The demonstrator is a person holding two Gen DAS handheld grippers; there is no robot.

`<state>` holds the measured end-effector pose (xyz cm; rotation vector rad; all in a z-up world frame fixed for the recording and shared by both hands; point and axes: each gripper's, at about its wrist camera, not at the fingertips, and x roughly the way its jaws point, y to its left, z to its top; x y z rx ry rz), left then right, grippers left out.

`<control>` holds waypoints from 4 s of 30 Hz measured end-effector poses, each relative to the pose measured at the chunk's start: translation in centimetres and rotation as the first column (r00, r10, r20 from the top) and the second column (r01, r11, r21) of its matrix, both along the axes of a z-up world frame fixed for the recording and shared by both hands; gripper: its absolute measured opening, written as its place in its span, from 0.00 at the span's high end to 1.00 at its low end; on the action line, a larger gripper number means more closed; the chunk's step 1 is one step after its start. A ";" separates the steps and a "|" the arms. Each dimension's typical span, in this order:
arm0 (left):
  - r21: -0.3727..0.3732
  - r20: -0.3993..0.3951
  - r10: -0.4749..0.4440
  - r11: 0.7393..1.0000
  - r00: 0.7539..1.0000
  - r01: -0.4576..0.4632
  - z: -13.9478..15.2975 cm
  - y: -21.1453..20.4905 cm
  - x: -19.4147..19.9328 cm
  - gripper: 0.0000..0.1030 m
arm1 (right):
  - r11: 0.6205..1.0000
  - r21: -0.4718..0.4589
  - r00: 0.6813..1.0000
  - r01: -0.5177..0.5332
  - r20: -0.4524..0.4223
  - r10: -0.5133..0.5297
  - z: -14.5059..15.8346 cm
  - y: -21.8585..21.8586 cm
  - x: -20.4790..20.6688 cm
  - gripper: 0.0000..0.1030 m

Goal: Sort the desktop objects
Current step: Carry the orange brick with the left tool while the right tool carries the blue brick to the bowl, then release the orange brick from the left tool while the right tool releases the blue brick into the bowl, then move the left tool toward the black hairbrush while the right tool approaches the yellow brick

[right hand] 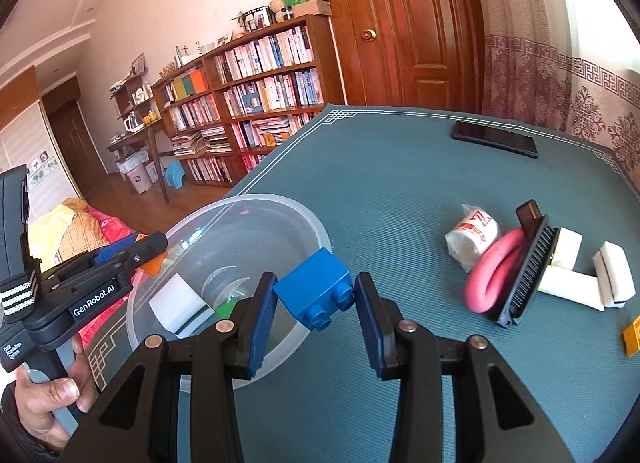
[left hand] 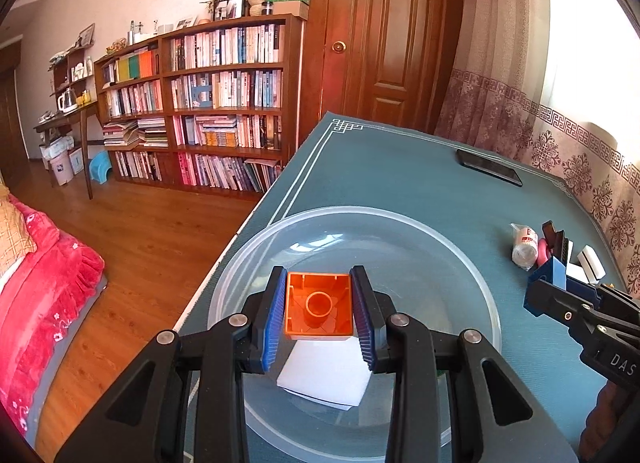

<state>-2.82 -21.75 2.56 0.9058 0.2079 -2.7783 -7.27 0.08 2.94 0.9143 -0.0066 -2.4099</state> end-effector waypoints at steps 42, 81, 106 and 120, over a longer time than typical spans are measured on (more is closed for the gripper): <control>0.034 0.058 0.035 0.999 0.998 -0.037 -2.5 -1.9 -0.5 0.66 | 0.979 0.036 0.977 -0.200 0.081 0.196 -2.6 -6.6 1.5 0.57; 0.045 0.036 0.043 0.998 0.998 -0.044 -1.8 -1.0 -0.2 0.31 | 0.992 -0.019 0.989 -0.122 0.079 0.123 -2.6 -3.4 1.6 0.41; -0.001 0.048 -0.038 0.999 0.998 0.038 -0.8 4.2 -0.4 0.31 | 0.997 -0.066 0.996 0.033 0.090 -0.027 -2.4 3.8 0.9 0.41; -0.020 0.053 -0.110 0.994 0.993 0.111 -0.4 8.8 -1.0 0.31 | 0.984 -0.083 0.983 0.159 0.106 -0.150 -2.5 10.2 0.1 0.41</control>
